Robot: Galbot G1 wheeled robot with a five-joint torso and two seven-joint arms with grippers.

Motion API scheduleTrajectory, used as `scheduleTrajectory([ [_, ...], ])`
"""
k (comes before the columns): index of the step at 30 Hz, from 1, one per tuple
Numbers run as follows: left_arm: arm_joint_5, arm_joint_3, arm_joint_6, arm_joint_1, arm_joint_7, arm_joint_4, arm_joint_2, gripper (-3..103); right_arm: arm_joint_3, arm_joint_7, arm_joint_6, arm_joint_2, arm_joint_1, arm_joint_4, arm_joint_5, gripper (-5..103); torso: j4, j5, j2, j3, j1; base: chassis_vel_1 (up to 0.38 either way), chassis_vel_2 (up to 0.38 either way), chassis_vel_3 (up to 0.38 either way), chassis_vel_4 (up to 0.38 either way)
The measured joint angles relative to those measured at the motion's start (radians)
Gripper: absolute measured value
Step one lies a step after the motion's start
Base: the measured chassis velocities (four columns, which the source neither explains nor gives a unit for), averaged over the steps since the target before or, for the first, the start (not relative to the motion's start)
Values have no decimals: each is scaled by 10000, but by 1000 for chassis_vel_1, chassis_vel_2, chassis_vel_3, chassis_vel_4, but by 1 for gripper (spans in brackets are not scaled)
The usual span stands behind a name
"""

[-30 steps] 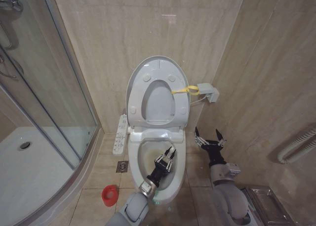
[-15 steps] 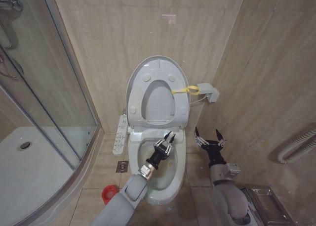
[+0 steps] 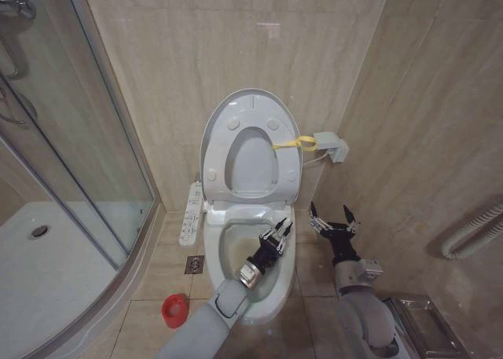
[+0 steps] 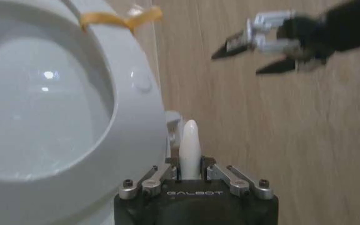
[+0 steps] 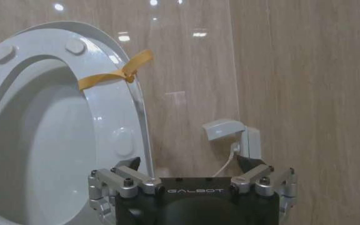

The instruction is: Open the toilet lid, clean the toilet bowl with a toilet brush, close the toilet lid, and flush.

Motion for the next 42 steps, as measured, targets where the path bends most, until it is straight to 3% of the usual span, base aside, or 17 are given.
scheduleTrajectory([
  [13, -287, 284, -156, -582, 21, 563, -541, 21, 0, 0, 0, 0, 0, 0, 0, 100, -4, -2, 0, -1, 0, 0, 0, 0, 0],
  [17, -186, 321, -350, -623, 61, 1265, -627, 21, 0, 0, 0, 0, 0, 0, 0, 100, 1, -1, 0, 0, 0, 0, 0, 0, 0],
  [26, -208, 286, -284, -892, 71, 900, -666, 21, 0, 0, 0, 0, 0, 0, 0, 100, -3, -1, 0, -1, 0, 0, 0, 0, 0],
  [32, 0, 278, -509, -976, 107, 1809, -835, 21, 0, -1, 0, 0, 0, 0, 0, 100, 0, -2, 0, 0, 0, 0, 0, 0, 0],
  [42, -119, 294, -413, -1135, 145, 1457, -836, 21, 0, 0, 0, 0, 0, 0, 0, 100, -3, -1, 0, -1, 0, 0, 0, 0, 0],
])
